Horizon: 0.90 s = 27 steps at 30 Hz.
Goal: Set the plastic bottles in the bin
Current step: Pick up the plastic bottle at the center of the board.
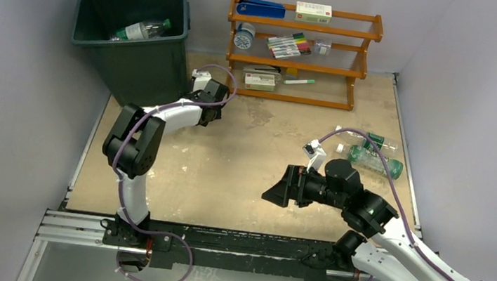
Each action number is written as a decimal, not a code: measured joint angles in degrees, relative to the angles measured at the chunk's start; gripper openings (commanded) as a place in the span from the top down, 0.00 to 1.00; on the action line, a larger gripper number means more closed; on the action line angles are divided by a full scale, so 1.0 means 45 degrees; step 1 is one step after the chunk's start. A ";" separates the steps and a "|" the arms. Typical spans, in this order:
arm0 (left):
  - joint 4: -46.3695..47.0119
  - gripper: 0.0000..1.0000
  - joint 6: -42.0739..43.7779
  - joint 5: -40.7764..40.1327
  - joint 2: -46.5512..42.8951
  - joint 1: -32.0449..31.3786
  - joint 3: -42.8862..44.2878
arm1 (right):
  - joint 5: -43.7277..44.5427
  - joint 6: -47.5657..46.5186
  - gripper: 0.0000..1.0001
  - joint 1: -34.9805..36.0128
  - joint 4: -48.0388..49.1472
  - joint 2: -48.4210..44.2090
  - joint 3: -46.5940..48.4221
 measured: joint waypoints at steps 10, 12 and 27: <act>0.0661 0.16 0.0510 0.0253 0.0884 0.0214 0.0146 | -0.0019 -0.0413 0.00 0.0000 0.0102 0.1146 -0.0039; 0.0855 0.16 0.0588 0.0316 0.0996 0.0214 0.0199 | -0.0019 -0.0500 0.00 0.0000 0.0102 0.1375 -0.0034; 0.1326 0.20 0.1103 0.0398 0.1768 0.0262 0.1078 | -0.0073 -0.0573 0.00 0.0000 0.0573 0.1948 -0.0034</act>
